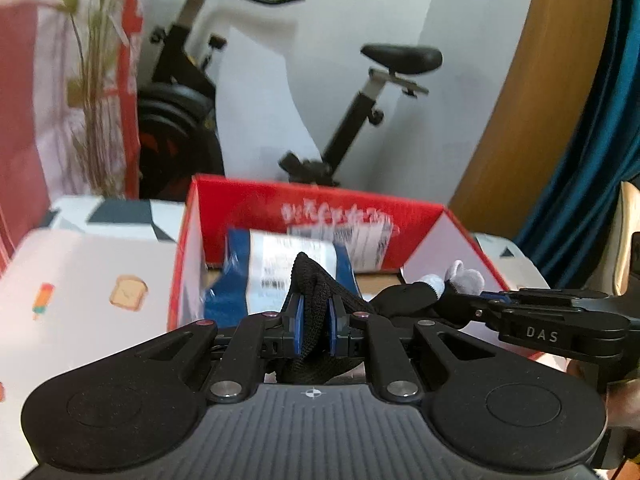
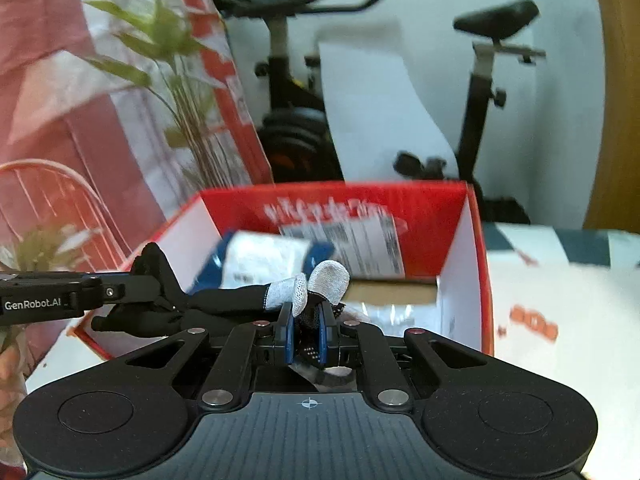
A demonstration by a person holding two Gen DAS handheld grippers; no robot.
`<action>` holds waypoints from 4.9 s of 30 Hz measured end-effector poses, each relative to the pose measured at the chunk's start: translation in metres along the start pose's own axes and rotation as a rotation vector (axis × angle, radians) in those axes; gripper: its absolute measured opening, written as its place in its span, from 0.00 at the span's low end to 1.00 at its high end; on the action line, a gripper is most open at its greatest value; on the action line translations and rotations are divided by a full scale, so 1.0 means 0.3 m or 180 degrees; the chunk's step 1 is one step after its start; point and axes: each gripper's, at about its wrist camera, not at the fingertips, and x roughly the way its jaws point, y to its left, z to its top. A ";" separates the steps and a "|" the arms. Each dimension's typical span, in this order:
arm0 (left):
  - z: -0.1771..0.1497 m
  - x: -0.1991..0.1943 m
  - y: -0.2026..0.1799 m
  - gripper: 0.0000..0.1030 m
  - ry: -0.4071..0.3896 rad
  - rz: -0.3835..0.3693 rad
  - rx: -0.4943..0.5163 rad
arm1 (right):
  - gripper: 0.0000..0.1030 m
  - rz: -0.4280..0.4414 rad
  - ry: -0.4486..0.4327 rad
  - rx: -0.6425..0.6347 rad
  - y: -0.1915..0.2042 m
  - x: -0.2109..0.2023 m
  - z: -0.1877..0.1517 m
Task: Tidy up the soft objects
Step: 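Lift the black glove with both grippers up over the red box, then lower the glove into the red box and open both grippers, then move both grippers to the white pouch with mint-green cable beside the box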
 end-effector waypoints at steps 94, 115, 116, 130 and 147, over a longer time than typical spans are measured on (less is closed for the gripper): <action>-0.393 0.009 0.082 0.23 0.0790 0.0235 -0.0171 | 0.35 -0.0185 0.0958 -0.1509 0.163 -0.041 -0.410; -0.385 0.029 0.143 0.24 0.0811 0.0016 -0.0360 | 0.35 0.0097 0.1269 -0.2110 0.230 0.041 -0.396; -0.388 0.024 0.145 0.24 0.0806 0.0010 -0.0356 | 0.35 0.0125 0.1297 -0.2140 0.227 0.037 -0.395; -0.394 0.020 0.141 0.24 0.0775 0.0025 -0.0321 | 0.35 0.0377 0.1093 -0.2491 0.250 -0.006 -0.437; -0.380 0.034 0.125 0.24 0.0817 0.0035 -0.0219 | 0.44 0.0476 0.0702 -0.3375 0.340 -0.010 -0.469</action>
